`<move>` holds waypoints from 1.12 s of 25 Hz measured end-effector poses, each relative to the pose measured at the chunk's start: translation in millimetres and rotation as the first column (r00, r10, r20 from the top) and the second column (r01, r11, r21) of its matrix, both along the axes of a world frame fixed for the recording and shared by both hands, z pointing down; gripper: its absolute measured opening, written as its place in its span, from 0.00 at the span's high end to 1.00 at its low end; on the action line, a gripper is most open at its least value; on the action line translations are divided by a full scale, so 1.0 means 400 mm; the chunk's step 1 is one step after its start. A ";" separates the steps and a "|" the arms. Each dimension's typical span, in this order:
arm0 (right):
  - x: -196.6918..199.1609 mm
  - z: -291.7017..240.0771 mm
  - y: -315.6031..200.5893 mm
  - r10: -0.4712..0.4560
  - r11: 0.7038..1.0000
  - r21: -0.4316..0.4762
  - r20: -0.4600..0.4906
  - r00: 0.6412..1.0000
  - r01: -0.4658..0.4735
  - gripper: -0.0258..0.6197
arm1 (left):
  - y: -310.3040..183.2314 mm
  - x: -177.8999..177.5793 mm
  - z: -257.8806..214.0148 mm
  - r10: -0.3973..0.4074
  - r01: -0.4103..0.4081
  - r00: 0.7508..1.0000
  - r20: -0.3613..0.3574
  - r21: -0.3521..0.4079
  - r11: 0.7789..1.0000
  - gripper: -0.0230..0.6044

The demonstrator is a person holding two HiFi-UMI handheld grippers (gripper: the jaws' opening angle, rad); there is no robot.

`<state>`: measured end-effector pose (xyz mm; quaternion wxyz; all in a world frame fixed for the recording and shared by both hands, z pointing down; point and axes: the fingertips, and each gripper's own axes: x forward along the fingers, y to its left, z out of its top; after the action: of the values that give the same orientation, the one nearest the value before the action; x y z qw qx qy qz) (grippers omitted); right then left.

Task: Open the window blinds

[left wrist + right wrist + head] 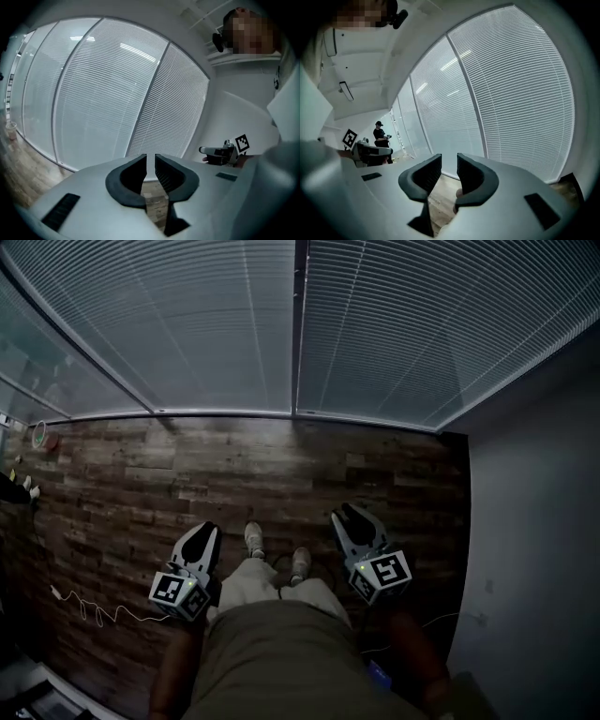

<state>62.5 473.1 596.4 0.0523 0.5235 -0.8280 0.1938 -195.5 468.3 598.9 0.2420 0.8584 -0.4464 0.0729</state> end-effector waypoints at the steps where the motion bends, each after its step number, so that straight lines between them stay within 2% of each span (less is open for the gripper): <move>1: -0.015 0.002 -0.022 -0.003 1.000 -0.013 -0.009 1.000 0.003 0.81 | -0.022 -0.004 -0.004 0.013 -0.013 1.000 0.000 0.006 1.000 0.85; 4: -0.070 0.011 -0.097 -0.034 0.998 -0.059 -0.041 0.999 0.032 0.81 | -0.081 -0.010 -0.013 0.041 -0.041 0.999 -0.002 0.033 0.999 0.85; 8: -0.112 0.023 -0.167 -0.084 0.996 -0.048 -0.069 0.994 0.081 0.81 | -0.138 0.010 0.009 0.116 -0.119 0.992 0.050 0.051 0.992 0.85; 14: -0.149 0.014 -0.252 -0.046 0.998 -0.058 -0.100 0.994 0.040 0.81 | -0.232 -0.047 0.026 0.147 -0.149 0.988 0.050 0.041 0.988 0.85; 23: -0.190 -0.032 -0.341 0.031 0.999 0.018 -0.133 0.991 -0.029 0.81 | -0.353 -0.077 0.025 0.208 -0.209 0.978 0.023 0.072 0.975 0.85; 28: -0.236 -0.022 -0.295 0.083 0.997 0.017 -0.118 0.990 -0.081 0.81 | -0.333 -0.116 0.042 0.256 -0.261 0.965 0.058 0.097 0.960 0.85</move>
<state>-32.0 355.2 587.8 0.0904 0.5680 -0.8024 0.1594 -241.8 335.1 615.5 0.1753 0.9189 -0.3390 0.0997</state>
